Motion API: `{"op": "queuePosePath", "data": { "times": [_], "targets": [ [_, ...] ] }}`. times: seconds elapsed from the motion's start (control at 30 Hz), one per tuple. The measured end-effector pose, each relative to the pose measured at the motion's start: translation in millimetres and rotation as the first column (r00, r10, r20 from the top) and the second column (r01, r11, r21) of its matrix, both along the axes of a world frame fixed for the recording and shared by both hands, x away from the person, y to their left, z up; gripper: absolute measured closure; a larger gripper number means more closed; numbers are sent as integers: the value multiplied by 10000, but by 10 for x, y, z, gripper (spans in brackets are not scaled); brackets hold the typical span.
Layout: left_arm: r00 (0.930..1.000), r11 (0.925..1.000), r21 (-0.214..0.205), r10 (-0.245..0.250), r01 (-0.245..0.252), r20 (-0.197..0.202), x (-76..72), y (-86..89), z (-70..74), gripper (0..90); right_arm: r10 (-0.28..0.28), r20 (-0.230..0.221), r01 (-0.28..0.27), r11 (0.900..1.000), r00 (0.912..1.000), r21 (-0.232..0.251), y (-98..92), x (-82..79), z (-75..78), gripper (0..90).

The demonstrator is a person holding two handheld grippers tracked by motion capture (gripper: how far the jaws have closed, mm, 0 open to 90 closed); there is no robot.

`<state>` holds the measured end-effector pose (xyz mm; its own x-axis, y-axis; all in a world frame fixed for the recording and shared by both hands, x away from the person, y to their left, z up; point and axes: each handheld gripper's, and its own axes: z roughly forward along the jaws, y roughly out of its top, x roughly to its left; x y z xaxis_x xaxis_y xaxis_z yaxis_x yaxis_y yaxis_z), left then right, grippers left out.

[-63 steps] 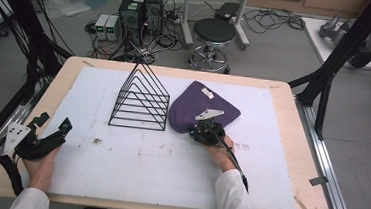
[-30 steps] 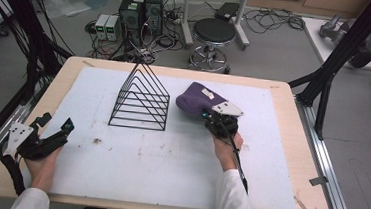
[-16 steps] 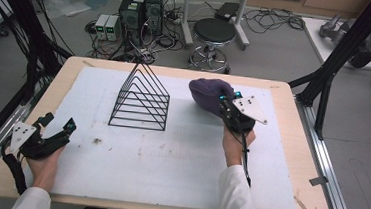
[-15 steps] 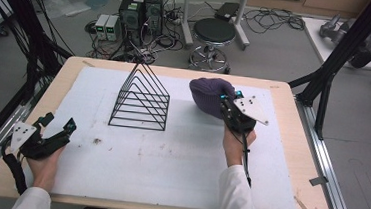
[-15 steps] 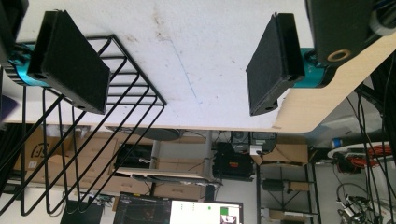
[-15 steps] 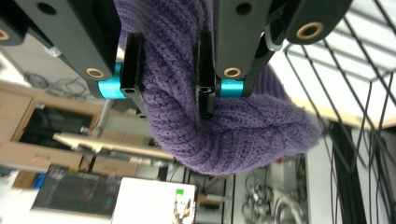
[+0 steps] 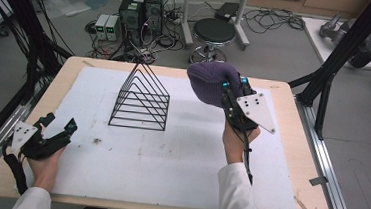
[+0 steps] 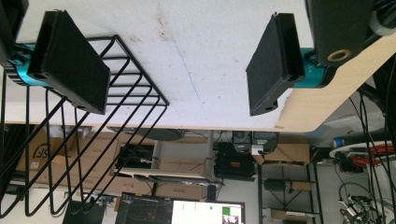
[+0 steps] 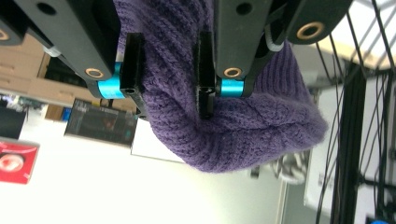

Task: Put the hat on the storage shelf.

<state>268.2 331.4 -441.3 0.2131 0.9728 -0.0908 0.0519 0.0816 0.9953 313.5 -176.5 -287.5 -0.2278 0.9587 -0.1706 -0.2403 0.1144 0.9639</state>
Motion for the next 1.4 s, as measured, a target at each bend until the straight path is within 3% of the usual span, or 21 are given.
{"op": "queuePosePath", "data": {
  "times": [0.13, 0.33, 0.47, 0.57, 0.73, 0.97, 1.17, 1.4],
  "targets": [
    [10000, 10000, -32, 7, -7, 47, -1, 0, 0, 219, 120, 483, -139, 9992, 9988, 386, 0, -85, 107, 717],
    [9996, 9997, -163, -155, 159, 235, -7, -28, 40, 215, 212, 800, -254, 9984, 9966, 512, 21, -192, 137, 713],
    [9961, 9974, -263, -653, 670, 593, -8, -103, 127, 212, 332, 913, -380, 9980, 9953, 514, 61, -255, 139, 711],
    [9897, 9904, -371, -1308, 1331, 579, -8, -180, 200, 212, 464, 961, -523, 9968, 9943, 598, 89, -310, 135, 711],
    [9640, 9695, -40, -2434, 2452, 1071, -3, -353, 315, 206, 737, 921, -812, 9934, 9930, 806, 129, -395, 142, 711],
    [9179, 9242, -1, -3792, 3818, 1171, 119, -719, 391, 213, 925, 1052, -1025, 9903, 9901, 939, 209, -513, 164, 708],
    [8874, 8950, 44, -4429, 4461, 1276, 172, -1001, 418, 214, 1221, 1120, -1327, 9867, 9862, 936, 308, -610, 154, 704],
    [8554, 8629, 36, -5015, 5053, 1292, 152, -1121, 432, 215, 1786, 1160, -1905, 9764, 9771, 1014, 468, -715, 91, 700]
  ]
}}
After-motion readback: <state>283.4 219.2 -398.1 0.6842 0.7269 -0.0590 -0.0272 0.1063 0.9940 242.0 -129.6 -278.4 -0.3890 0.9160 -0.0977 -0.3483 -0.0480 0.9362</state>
